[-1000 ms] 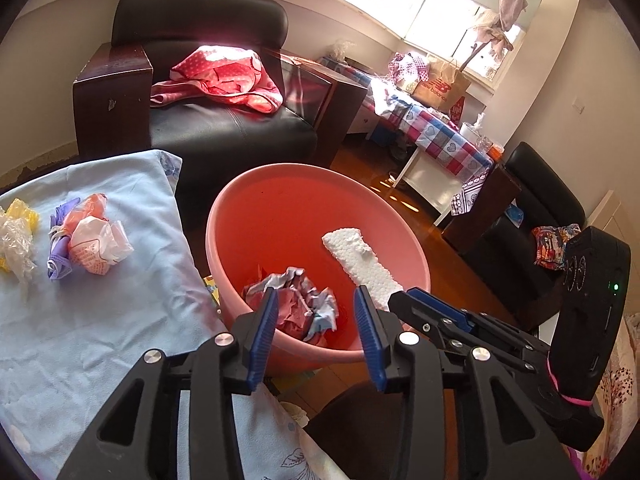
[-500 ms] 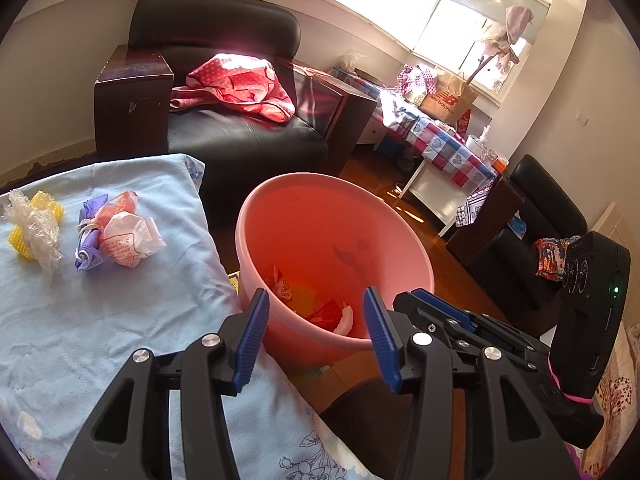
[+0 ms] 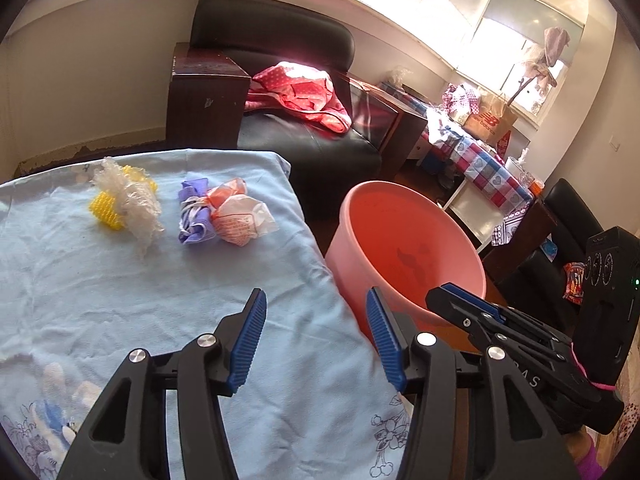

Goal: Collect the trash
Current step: 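Move the left tool to the clear plastic wrap and grasp it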

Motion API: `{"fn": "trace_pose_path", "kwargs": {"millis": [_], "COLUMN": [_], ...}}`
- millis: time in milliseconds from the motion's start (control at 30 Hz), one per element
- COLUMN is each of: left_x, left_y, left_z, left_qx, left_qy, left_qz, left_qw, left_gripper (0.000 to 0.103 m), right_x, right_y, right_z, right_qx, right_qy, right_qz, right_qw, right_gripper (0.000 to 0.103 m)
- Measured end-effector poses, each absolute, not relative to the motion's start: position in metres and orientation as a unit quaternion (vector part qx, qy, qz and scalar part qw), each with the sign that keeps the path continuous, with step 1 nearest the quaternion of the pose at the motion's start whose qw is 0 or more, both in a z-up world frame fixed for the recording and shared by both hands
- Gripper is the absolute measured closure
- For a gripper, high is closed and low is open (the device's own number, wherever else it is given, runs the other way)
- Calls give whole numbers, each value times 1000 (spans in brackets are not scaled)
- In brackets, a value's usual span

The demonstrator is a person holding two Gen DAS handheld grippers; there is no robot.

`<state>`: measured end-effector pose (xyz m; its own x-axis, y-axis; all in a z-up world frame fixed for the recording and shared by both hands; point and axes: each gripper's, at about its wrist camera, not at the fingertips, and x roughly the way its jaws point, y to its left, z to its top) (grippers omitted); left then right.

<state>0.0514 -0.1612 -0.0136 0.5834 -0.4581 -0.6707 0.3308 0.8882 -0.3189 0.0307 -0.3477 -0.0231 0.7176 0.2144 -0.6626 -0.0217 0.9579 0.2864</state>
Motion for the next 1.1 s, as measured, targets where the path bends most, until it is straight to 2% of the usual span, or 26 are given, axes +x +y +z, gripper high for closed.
{"fn": "trace_pose_path", "kwargs": {"millis": [67,133,167,567,967,1033,1067,1100], "left_x": [53,56,57,112,172,177,179,180], "left_y": [-146,-133,-127,-66,-66,-66,-65,-65], "left_z": [-15,-17,-18,-25,-52,-56,-59,-61], "left_qx": [-89,-98,-103,-176,-192,-193,-195,-195], "left_qy": [399,401,401,402,422,427,429,433], "left_qz": [-209,-194,-187,-93,-26,-21,-22,-26], "left_qw": [888,890,891,894,886,883,881,880], "left_gripper": [52,52,52,52,53,58,70,79], "right_x": [33,36,37,56,94,102,106,111], "right_y": [-338,-329,-325,-301,-283,-278,-276,-274], "right_z": [-23,-23,-23,-32,-41,-39,-38,-37], "right_qx": [124,120,120,106,93,93,93,92], "right_qy": [374,374,373,389,398,398,398,396], "right_qz": [75,86,91,120,150,158,162,165], "right_qw": [916,915,916,907,900,899,898,899], "right_gripper": [83,65,63,62,62,62,62,56]}}
